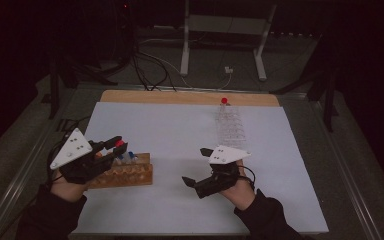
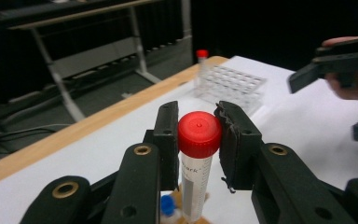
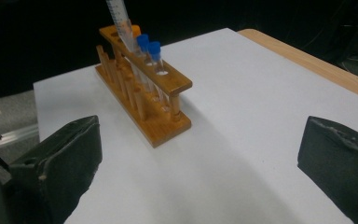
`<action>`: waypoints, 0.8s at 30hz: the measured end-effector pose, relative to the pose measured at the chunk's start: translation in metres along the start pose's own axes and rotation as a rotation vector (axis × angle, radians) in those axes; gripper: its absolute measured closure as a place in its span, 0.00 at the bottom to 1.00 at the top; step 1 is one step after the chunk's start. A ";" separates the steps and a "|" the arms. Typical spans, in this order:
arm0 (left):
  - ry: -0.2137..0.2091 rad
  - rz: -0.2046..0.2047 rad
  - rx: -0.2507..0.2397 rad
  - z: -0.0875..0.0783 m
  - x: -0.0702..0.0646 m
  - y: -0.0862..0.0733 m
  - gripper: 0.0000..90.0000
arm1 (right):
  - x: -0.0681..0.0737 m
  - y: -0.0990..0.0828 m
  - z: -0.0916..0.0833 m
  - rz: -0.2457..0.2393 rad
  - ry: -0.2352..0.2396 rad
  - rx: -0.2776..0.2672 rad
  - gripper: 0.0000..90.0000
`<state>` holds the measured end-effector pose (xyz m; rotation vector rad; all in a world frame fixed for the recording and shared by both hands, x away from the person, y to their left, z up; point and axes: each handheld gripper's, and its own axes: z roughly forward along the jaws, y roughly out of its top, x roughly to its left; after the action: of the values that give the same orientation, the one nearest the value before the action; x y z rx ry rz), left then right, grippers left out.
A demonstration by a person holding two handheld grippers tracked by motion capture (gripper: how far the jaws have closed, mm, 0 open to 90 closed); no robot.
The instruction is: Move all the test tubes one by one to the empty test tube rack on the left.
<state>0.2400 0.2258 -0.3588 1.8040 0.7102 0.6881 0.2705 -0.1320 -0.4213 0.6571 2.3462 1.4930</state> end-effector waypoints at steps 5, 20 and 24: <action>0.068 -0.017 -0.001 -0.017 0.015 -0.003 0.80 | -0.002 0.001 -0.002 0.001 -0.002 -0.007 0.00; 0.266 -0.111 0.012 -0.041 0.057 -0.031 0.80 | -0.003 0.002 -0.004 -0.011 -0.014 -0.011 0.00; 0.270 -0.146 0.030 -0.036 0.063 -0.043 0.80 | -0.004 0.002 -0.005 -0.009 -0.017 -0.014 0.00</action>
<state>0.2489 0.3061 -0.3805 1.6835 1.0264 0.8345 0.2719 -0.1372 -0.4178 0.6520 2.3215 1.4923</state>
